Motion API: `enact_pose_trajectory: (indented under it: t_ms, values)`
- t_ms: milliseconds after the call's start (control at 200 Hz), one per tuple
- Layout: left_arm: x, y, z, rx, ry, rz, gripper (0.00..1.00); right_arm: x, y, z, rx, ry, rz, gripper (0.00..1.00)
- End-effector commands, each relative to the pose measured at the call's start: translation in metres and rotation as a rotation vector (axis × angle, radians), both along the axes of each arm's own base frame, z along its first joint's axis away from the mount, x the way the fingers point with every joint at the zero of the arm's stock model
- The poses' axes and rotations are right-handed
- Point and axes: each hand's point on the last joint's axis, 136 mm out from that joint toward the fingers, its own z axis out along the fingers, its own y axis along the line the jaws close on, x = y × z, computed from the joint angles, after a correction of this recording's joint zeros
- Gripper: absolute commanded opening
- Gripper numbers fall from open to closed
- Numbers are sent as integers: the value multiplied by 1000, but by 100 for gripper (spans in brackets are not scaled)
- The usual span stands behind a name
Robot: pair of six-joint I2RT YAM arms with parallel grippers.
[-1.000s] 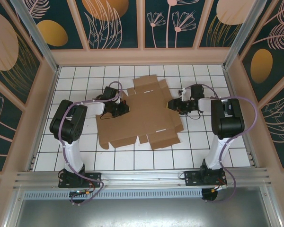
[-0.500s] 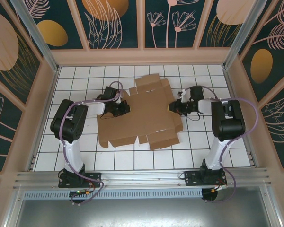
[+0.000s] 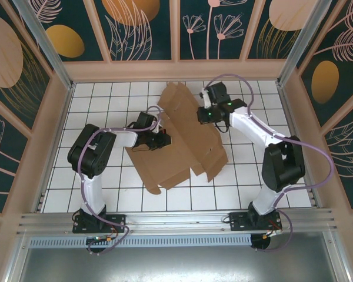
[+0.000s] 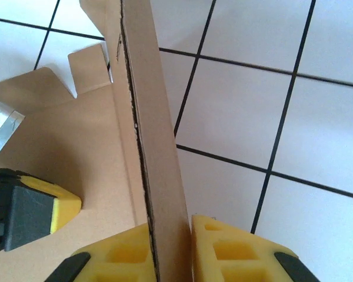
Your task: Fold the paper box
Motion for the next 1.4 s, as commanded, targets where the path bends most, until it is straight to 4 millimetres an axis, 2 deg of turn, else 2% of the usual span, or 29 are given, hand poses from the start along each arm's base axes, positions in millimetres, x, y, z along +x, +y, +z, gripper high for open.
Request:
enact_pose_trajectory:
  t_ms: [0,135,245,375,470,575,595,625,776,916,1046,1221,1291,1396]
  values:
    - [-10,-4,-11,-15,46,-12,0,-32,13,-15,-201,16,42,17]
    - [-7,-5,-6,-28,28,-7,0,-45,35,-10,-347,-80,61,17]
    - [-3,-1,-2,-29,13,7,0,-53,44,-6,-502,-173,63,18]
    - [2,5,4,-34,-1,29,0,-62,52,-1,-596,-248,67,20]
    - [6,12,13,-38,-19,47,0,-56,47,13,-606,-286,38,20]
    - [17,23,33,-55,-53,101,0,-44,39,27,-589,-318,24,19]
    - [11,29,28,-44,-34,114,0,-41,38,28,-590,-321,25,19]
    - [12,32,31,-38,-36,130,0,-38,37,31,-588,-329,28,18]
    - [6,51,33,-17,-2,207,0,-28,31,29,-667,-375,60,13]
    - [-3,60,12,22,43,218,0,-21,23,26,-816,-433,73,12]
    - [-7,65,-1,5,72,245,0,-22,24,30,-982,-539,113,12]
    - [-2,67,5,-29,61,264,0,-32,38,23,-1186,-682,213,16]
    - [1,66,11,-49,52,266,0,-35,40,12,-1273,-721,258,17]
    - [5,67,22,-79,26,270,0,-38,45,11,-1322,-802,281,18]
